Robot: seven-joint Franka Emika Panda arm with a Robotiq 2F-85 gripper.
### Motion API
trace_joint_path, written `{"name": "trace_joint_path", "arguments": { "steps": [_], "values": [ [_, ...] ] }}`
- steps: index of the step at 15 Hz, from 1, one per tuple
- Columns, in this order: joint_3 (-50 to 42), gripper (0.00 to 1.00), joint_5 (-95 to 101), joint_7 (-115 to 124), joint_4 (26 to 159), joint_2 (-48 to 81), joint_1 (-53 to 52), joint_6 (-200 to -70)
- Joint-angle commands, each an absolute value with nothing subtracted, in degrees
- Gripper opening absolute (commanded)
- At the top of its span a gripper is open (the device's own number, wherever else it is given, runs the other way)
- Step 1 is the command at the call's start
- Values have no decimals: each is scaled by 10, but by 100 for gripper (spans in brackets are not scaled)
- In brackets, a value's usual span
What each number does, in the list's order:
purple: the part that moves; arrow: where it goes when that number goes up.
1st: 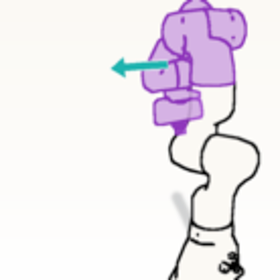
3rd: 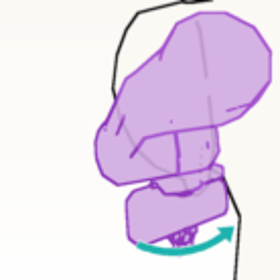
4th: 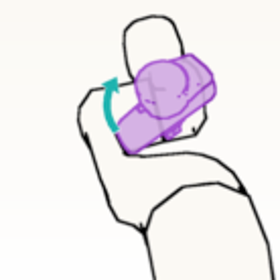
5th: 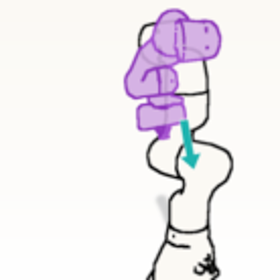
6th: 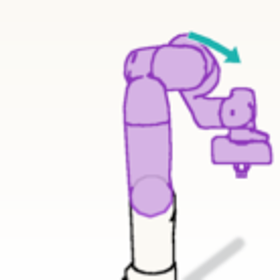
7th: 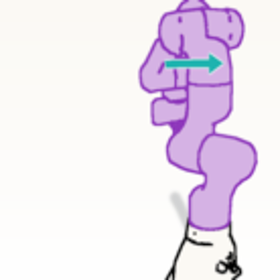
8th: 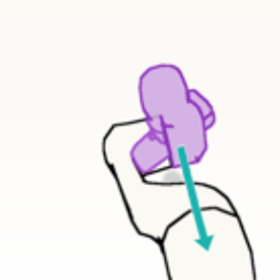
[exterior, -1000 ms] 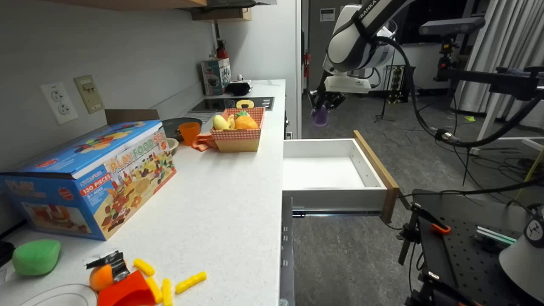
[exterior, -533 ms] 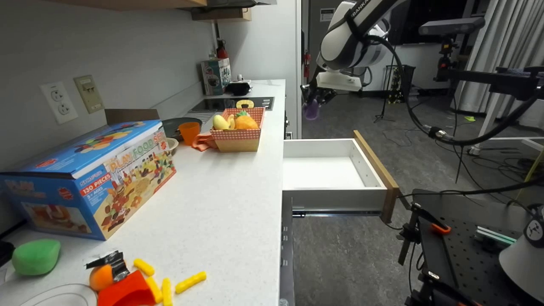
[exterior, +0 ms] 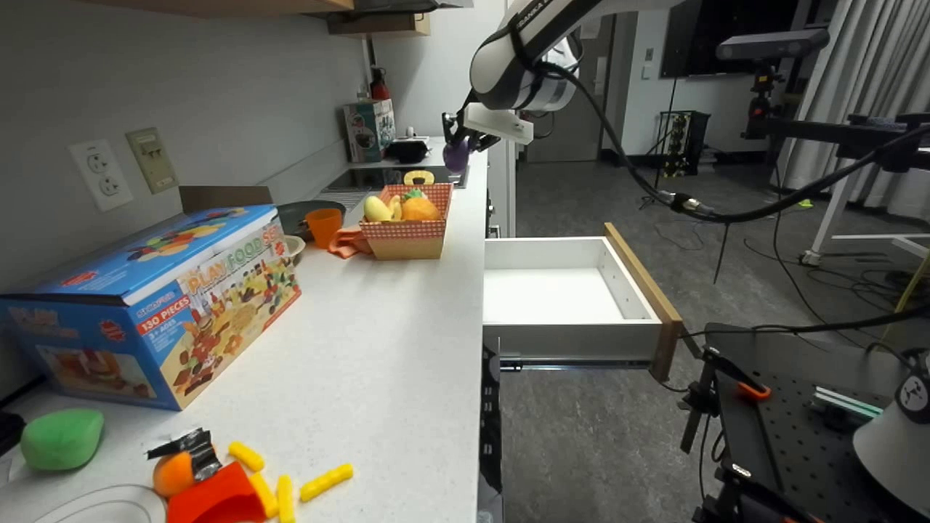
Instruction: Put the purple object in the basket, then close the drawer
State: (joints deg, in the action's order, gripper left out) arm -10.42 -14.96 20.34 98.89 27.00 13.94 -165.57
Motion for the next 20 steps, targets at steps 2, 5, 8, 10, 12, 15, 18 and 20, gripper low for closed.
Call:
{"name": "trace_joint_path", "arguments": {
  "steps": [2,5,8,10,12,15,18,20],
  "values": [
    [-70,6,-179,184,834,396,173,-1645],
    [-42,52,-187,172,780,433,195,-1643],
    [-19,74,-188,156,758,435,209,-1644],
    [-12,90,-189,152,762,416,214,-1631],
    [1,100,-195,141,769,399,223,-1626],
    [24,100,-215,112,792,364,240,-1613],
    [-4,100,-209,105,846,306,237,-1558],
    [-27,100,-200,103,895,259,233,-1513]
  ]
}}
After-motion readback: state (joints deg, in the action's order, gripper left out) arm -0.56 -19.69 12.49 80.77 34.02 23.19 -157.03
